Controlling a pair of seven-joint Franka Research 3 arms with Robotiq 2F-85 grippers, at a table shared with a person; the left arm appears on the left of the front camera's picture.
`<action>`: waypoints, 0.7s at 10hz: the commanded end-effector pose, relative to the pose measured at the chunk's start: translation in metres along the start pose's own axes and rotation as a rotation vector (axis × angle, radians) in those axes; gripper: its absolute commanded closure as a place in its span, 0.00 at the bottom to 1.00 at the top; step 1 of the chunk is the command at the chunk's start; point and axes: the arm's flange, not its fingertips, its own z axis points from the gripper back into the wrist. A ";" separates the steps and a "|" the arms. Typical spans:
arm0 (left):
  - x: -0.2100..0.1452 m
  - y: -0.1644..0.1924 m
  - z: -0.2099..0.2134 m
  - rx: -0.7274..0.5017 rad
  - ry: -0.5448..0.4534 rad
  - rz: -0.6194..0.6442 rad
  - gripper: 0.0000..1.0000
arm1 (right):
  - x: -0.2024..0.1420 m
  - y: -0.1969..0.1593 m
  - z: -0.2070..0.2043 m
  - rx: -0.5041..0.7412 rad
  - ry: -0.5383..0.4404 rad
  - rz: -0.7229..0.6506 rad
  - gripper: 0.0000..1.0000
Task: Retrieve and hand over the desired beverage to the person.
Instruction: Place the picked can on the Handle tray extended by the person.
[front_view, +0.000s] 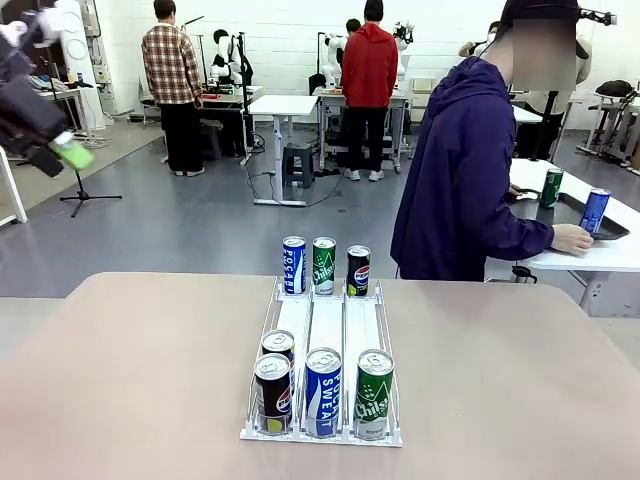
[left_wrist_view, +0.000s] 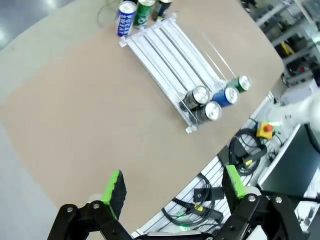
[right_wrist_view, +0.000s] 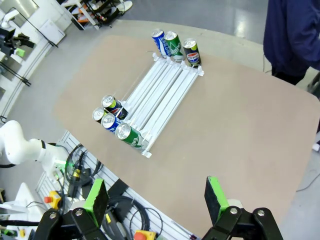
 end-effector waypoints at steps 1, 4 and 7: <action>-0.024 0.005 0.013 -0.050 -0.070 -0.048 0.00 | 0.001 -0.002 -0.001 0.003 0.009 0.011 0.00; -0.031 0.012 0.019 -0.113 -0.080 -0.025 0.00 | 0.001 -0.002 -0.001 0.003 0.009 0.011 0.00; -0.031 0.010 0.025 -0.064 -0.077 -0.029 0.00 | 0.001 -0.002 -0.001 0.003 0.009 0.011 0.00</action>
